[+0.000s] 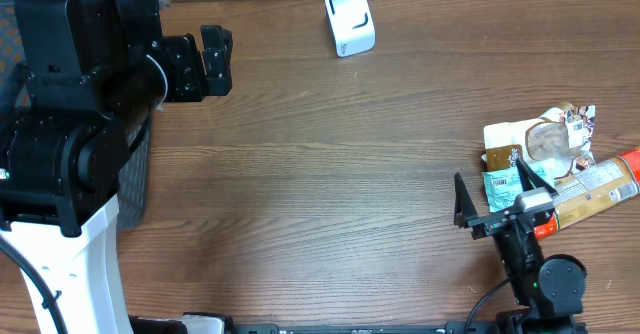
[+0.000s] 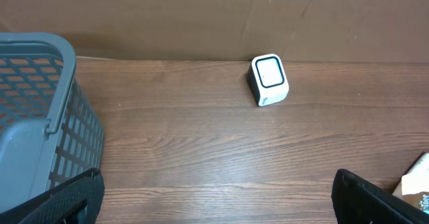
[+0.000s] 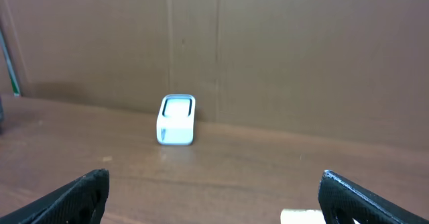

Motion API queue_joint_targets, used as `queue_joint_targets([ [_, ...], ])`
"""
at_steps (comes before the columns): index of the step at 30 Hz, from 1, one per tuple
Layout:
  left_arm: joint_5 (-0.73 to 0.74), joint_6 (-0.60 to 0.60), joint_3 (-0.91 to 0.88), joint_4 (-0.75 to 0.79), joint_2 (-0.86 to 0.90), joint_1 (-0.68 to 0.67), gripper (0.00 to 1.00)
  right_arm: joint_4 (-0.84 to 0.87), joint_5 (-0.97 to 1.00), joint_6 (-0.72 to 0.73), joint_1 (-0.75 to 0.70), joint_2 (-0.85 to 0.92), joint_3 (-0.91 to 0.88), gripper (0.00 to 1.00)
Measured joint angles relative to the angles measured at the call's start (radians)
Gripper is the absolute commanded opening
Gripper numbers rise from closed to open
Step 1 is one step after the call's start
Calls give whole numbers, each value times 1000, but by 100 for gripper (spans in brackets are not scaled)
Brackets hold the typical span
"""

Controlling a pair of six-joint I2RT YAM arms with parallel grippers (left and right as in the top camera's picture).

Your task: Scan the item barcode

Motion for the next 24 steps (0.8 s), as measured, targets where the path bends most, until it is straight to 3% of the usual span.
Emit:
queue_joint_targets([
  [6,0,0,0,0,0,0,100,-180,-65,0,0,-99,-29,100],
  [24,0,0,0,0,0,0,100,-189,-90,0,1,-131,-29,100],
])
